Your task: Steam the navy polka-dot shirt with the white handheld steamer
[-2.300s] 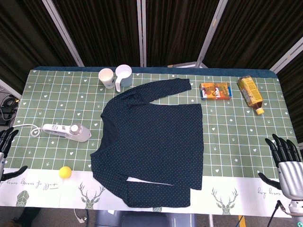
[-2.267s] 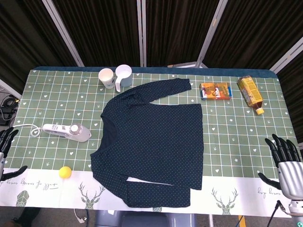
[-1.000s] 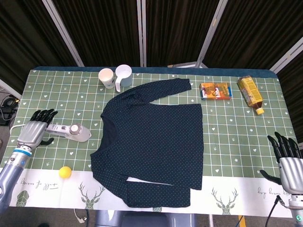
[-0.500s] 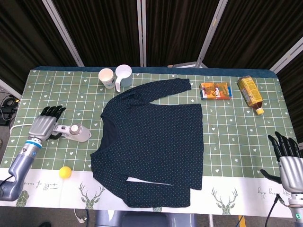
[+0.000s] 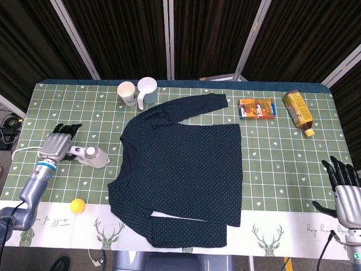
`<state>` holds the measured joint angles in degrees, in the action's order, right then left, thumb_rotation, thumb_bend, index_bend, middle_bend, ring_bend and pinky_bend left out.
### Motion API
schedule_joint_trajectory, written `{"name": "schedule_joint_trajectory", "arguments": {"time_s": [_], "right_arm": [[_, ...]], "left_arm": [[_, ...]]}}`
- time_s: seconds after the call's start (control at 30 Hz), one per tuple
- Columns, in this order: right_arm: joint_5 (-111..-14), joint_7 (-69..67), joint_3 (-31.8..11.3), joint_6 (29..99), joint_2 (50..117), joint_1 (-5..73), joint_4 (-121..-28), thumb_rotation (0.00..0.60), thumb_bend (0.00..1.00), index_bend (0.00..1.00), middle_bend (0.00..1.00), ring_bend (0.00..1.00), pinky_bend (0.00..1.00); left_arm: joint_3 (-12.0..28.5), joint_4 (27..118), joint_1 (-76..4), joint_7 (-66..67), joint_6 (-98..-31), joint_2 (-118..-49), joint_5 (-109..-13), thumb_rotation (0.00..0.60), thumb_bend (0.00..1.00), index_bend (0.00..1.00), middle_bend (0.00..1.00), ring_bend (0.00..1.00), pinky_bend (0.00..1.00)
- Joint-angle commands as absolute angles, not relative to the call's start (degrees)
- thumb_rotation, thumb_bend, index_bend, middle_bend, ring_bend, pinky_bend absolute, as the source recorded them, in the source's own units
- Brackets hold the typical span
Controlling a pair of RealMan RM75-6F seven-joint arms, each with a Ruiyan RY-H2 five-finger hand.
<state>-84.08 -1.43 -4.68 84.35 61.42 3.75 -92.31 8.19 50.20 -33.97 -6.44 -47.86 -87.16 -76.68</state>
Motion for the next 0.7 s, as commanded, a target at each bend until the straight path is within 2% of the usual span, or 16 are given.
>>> {"name": "schedule_joint_trajectory", "arguments": {"time_s": [0.03,0.13,0.23,0.37,0.43,0.53,0.7], "right_arm": [[-83.96,-1.33,-4.69,84.19,61.5,3.83,-92.24,0.6,0.0,0.0,0.0,0.0,0.0],[-83.78,-1.19,-4.74,84.0,61.6,3.92,-92.18,0.6,0.0,0.0,0.0,0.0,0.0],[-83.72,-1.03,-4.74,83.95,61.67,3.95,-92.16,0.6,0.0,0.0,0.0,0.0,0.0],[-83.78,-0.72,-4.67,83.92,61.78,3.97,-92.17,0.6,0.0,0.0,0.0,0.0,0.0],[-83.78,-0.55,-4.64,83.89,61.86,3.99,-92.2,0.6,0.0,0.0,0.0,0.0,0.0],[-83.73,-0.31,-4.64,83.88,61.94,4.0,-92.21,0.6,0.0,0.0,0.0,0.0,0.0],[-83.69,0.06,-4.6,83.83,62.08,4.03,-92.24,0.6,0.0,0.0,0.0,0.0,0.0]], "left_arm": [[7.77,48.64,-34.56,-6.52,-47.95,-88.12,-77.31,0.6,0.33,0.43,0.39,0.37,0.42],[7.38,47.14,-34.96,-6.65,-48.12,-89.05,-77.86,0.6,0.35,0.63,0.52,0.48,0.61],[6.86,46.33,-35.31,-6.78,-48.09,-89.46,-78.52,0.6,0.37,0.77,0.62,0.58,0.77],[6.3,45.95,-35.49,-7.2,-48.31,-89.71,-79.22,0.6,0.45,0.9,0.72,0.66,0.88],[5.93,45.85,-35.57,-7.65,-48.46,-89.65,-79.67,0.6,0.54,0.97,0.77,0.69,0.91],[5.34,45.86,-35.67,-8.31,-48.74,-89.43,-80.44,0.6,0.62,1.0,0.8,0.72,0.94],[4.68,46.46,-35.38,-10.56,-50.95,-88.92,-81.96,0.6,0.65,1.0,0.82,0.75,0.97]]}}
